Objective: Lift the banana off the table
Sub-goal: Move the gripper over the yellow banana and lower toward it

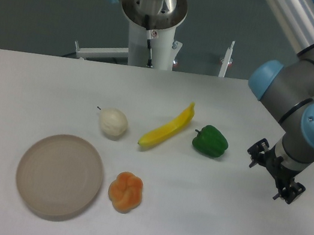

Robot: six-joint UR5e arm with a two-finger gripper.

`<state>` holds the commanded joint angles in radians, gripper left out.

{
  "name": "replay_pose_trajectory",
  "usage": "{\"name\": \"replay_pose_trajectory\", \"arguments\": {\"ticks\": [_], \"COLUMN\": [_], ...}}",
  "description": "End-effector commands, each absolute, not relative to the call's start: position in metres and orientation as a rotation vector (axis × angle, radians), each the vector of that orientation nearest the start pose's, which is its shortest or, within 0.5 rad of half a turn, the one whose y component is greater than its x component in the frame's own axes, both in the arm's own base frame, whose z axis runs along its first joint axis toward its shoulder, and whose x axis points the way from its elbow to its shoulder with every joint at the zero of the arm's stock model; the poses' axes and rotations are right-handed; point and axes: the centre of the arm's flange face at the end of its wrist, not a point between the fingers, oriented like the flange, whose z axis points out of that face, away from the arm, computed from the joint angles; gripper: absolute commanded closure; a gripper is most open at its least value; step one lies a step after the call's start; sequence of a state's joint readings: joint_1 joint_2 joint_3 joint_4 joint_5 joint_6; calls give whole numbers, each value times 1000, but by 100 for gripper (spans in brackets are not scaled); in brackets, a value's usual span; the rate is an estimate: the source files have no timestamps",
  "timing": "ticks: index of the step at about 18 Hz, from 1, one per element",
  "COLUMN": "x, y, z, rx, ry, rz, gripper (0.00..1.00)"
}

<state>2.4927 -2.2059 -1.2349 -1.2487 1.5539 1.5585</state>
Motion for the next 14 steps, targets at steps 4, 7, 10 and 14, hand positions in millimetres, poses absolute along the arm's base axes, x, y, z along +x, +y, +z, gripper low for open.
{"name": "replay_pose_trajectory", "arguments": {"ticks": [4, 7, 10, 14], "x": [-500, -495, -477, -409], "y": [548, 547, 546, 554], "z": [290, 281, 276, 289], "rx": [-2958, -2975, -2984, -2958], "ry": [975, 859, 840, 918], "rz": [19, -2, -36, -68], "gripper": [0, 0, 0, 0]}}
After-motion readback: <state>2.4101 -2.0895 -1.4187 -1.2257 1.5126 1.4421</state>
